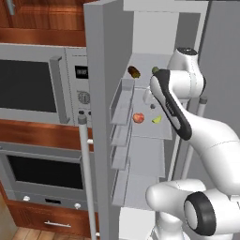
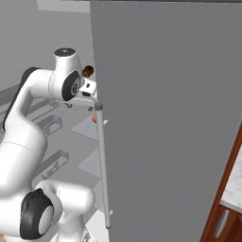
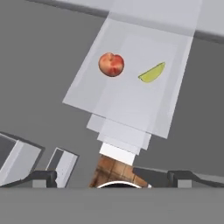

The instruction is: Take the cucumber and sweet potato from the highest rack and move them to the second highest rack where the lemon wedge and peach are located, to maximize freezer space. Close the freezer door after rearranging.

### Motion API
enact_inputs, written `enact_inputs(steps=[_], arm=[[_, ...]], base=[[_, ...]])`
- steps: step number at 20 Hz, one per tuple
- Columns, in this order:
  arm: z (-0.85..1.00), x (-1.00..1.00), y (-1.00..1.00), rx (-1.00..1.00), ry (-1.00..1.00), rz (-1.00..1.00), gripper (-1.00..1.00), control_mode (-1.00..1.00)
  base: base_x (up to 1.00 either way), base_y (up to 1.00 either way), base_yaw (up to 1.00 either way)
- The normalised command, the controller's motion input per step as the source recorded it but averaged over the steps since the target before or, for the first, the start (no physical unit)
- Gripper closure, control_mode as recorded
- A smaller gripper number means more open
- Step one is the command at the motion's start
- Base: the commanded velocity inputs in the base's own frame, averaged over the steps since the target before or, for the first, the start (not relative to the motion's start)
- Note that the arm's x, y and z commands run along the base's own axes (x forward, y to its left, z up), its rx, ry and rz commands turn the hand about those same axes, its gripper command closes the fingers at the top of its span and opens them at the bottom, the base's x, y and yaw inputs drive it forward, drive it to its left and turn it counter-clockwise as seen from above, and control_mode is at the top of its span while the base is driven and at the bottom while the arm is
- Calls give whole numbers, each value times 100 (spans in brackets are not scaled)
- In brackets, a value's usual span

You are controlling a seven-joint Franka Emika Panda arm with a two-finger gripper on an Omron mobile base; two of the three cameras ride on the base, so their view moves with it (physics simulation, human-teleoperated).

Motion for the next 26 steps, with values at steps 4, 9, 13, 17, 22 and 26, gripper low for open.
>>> enact_inputs(steps=[4, 9, 13, 17, 22, 26], arm=[[68, 41, 0, 0, 0, -14, -100, -100], [70, 48, -8, 0, 0, -13, -100, -100], [64, 53, -17, 0, 0, -2, -100, -100], [45, 63, -15, 0, 2, 0, -100, -100], [5, 54, -22, 0, 3, 0, -100, -100], [-12, 46, -28, 0, 0, 11, -100, -100]], base=[[0, 0, 0], [0, 0, 0], [0, 0, 0], [0, 0, 0], [0, 0, 0], [0, 0, 0]])
